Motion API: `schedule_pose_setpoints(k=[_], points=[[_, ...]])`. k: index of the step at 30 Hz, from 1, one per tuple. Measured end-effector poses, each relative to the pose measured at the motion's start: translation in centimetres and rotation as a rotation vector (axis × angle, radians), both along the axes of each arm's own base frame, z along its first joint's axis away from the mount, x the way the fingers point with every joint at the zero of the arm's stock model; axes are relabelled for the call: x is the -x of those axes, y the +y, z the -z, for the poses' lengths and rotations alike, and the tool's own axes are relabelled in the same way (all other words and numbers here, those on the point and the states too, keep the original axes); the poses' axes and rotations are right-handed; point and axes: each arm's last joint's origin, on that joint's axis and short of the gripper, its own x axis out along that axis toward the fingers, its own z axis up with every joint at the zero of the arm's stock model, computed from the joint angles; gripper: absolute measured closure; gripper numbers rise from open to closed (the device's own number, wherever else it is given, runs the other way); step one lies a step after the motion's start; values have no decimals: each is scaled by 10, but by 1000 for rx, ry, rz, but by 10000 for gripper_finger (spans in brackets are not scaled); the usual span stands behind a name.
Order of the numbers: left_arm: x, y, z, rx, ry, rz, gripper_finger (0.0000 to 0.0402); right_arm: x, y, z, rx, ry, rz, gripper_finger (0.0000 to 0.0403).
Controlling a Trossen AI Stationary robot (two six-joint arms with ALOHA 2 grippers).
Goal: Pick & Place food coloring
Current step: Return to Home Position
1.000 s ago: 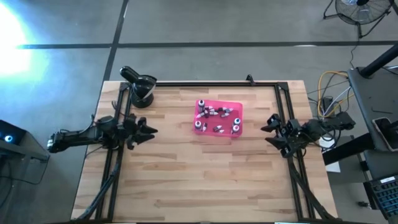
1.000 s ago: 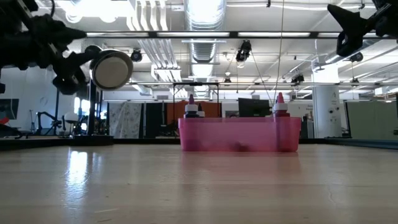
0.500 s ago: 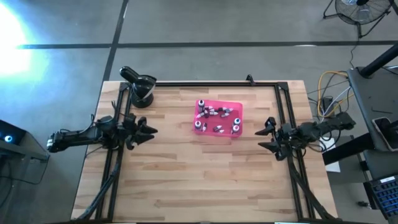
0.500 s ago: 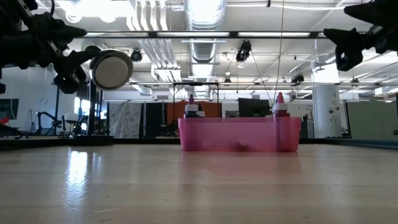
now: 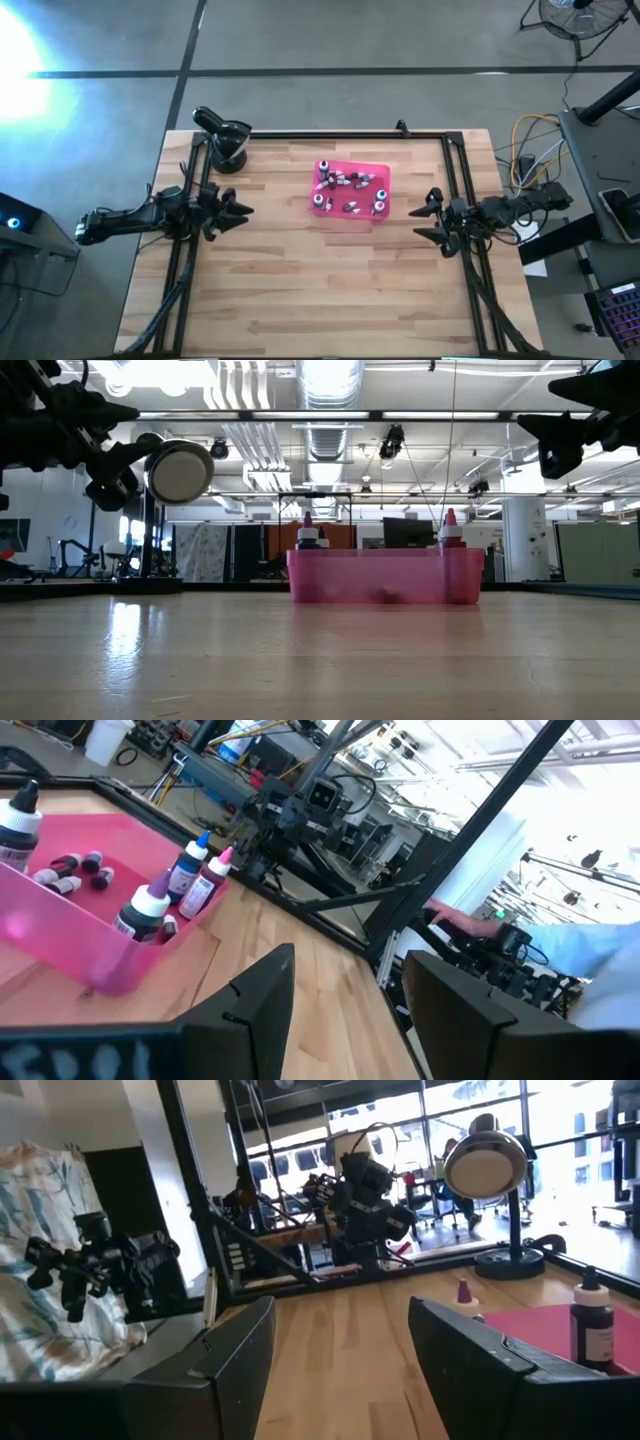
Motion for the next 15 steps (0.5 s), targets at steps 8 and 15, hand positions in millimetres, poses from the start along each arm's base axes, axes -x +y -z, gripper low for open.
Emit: schedule_pose_setpoints(k=[8,15], points=[[0,0,0,0,2,0,239,-2,-13,0,0,0,135,179],[0,0,0,0,2,0,239,-3,-22,0,0,-1,231,179]])
